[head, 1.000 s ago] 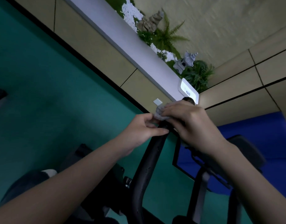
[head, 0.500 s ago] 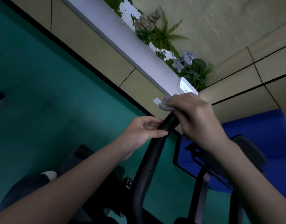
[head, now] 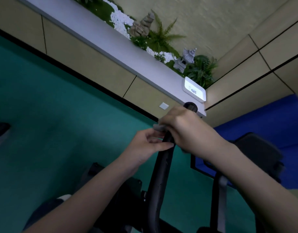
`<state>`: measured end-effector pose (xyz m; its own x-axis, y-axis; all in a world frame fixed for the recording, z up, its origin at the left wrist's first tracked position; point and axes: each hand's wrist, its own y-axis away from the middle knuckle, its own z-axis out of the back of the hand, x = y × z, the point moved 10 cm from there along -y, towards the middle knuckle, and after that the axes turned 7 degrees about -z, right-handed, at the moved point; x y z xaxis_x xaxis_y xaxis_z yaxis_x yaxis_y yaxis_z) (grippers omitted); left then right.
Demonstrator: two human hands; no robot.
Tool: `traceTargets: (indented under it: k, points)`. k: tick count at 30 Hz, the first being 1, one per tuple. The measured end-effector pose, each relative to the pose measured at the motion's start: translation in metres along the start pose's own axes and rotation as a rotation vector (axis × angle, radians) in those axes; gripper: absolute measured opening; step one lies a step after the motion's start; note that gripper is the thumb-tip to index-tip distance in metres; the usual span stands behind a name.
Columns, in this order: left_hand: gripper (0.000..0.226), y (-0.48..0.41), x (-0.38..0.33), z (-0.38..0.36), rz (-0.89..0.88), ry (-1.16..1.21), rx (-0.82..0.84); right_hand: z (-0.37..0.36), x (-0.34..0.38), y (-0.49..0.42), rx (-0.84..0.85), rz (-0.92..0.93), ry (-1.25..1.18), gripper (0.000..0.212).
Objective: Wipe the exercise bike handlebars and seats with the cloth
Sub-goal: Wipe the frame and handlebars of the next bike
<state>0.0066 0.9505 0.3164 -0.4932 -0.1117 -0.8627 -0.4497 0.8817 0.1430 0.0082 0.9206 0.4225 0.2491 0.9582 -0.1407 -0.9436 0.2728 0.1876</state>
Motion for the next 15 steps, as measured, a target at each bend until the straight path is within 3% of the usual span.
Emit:
traceTargets:
  k: [5, 10, 15]
  points:
    - [0.028, -0.001, -0.003, -0.003, 0.001, 0.017, 0.04, 0.027, -0.019, 0.007, -0.288, -0.1, -0.081, 0.02]
    - [0.029, -0.002, -0.004, -0.001, 0.005, -0.011, 0.074, 0.012, 0.002, 0.04, -0.396, -0.065, -0.217, 0.026]
    - [0.033, -0.006, -0.006, -0.002, 0.021, -0.038, 0.153, 0.01, -0.001, 0.072, -0.694, -0.313, -0.323, 0.024]
